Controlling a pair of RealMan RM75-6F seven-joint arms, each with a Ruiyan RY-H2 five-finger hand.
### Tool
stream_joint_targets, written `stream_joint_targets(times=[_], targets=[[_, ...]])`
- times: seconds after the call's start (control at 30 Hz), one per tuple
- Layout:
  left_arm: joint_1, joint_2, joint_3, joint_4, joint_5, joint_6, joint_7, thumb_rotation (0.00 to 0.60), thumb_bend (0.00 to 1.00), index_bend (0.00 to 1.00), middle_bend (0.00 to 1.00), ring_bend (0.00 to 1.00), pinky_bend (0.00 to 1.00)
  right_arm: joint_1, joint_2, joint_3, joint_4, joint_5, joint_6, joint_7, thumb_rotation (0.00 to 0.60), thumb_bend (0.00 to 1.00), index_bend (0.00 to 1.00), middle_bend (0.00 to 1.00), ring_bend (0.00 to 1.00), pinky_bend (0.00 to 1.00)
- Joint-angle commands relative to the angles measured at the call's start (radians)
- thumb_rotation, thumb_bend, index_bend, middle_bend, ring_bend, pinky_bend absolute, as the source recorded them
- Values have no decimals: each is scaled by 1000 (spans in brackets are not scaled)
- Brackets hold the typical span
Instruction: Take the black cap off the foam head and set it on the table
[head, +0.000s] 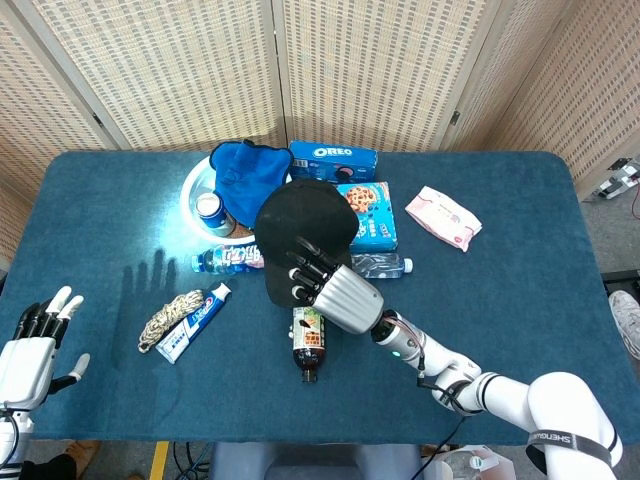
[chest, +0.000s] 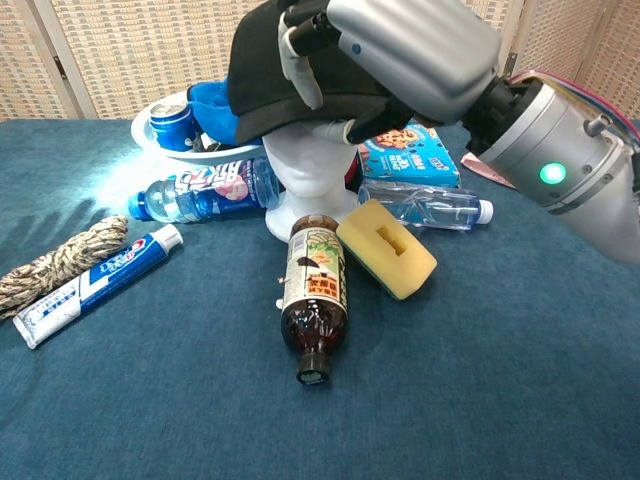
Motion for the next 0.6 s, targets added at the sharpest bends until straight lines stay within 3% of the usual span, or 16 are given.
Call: stream_joint_targets(times=[0.03,0.33,0.6], targets=[[0,-1,1,2,-1,-2,-1,600,293,0,0,0,0,0,-2,-1,2,5,3,5,600,355,888,490,229,94],[0,1,2,5,-1,-1,-7,600,293,0,0,0,0,1,-4,-7,-3,28,-15,20,600,401,995,575,297,94],[-1,1,2,9,1,-4,-14,600,293,0,0,0,0,8,11,-7,-23,40,-35,9,600,413,1000,598,318,94]])
